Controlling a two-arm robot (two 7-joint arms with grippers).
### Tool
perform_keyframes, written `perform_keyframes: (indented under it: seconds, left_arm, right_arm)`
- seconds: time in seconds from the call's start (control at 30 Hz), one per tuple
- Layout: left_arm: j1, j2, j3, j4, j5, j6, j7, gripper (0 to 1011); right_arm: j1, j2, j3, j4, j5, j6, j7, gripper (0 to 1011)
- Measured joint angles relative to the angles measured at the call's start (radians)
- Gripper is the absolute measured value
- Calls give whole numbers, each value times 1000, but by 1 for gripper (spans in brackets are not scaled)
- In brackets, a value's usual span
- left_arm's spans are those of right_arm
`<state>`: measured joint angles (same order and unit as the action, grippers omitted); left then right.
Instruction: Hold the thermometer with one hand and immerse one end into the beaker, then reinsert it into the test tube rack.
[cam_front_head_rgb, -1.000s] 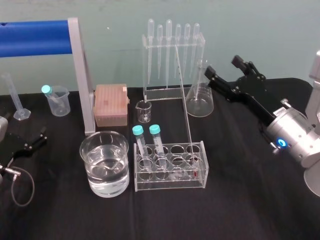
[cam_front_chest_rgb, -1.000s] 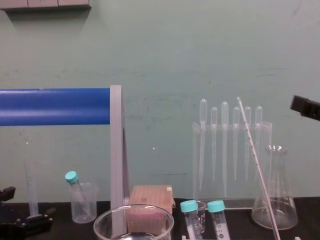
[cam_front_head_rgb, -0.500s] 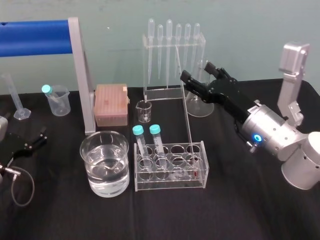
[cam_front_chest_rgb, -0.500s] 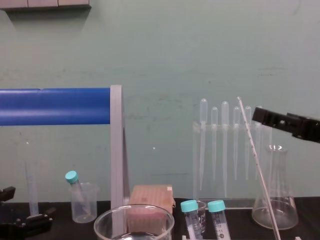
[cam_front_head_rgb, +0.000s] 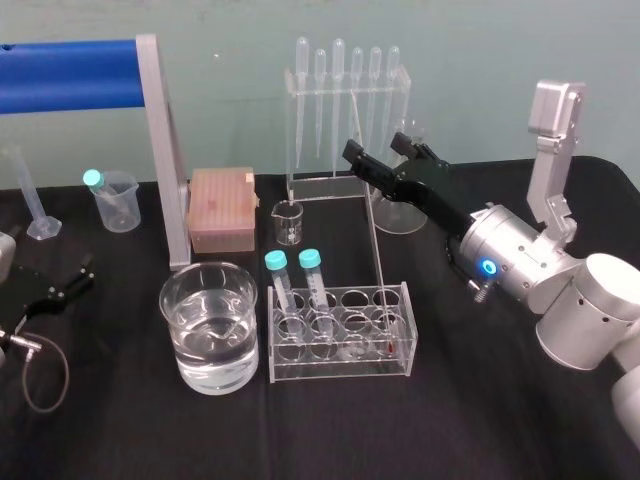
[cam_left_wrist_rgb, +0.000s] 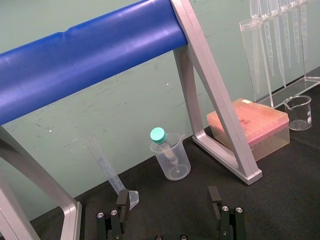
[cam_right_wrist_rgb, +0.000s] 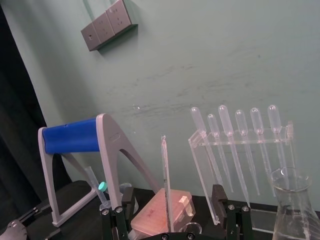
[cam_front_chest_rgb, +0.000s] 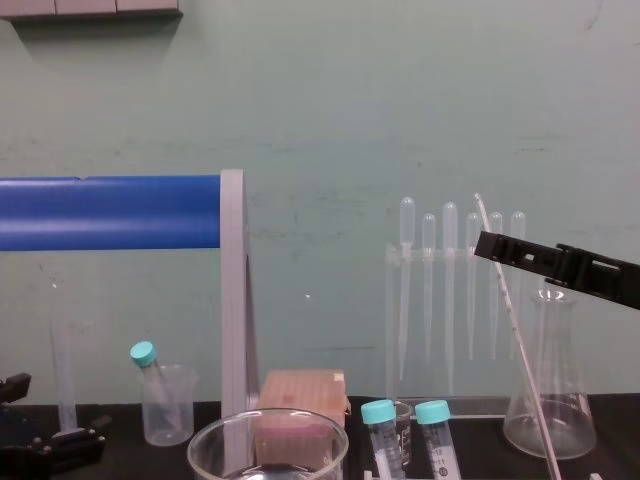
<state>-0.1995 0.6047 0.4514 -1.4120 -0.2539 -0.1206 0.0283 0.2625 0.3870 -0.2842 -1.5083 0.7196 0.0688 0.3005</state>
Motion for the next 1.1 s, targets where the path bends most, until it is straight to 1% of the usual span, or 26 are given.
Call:
perform_keyframes:
  seconds: [0.17,0.47,1.1]
  left_arm:
    - [0,0,0,0,0,0,0,1008]
    - [0,0,0,0,0,0,0,1008]
    - [0,0,0,0,0,0,0,1008]
  right_arm:
    - [19,-15,-7,21,-2,13,-7,1000]
    - [41,-31,-22,50,-15,30,-12,1000]
    - [80,-54,-36,104,-38,33,0,1000]
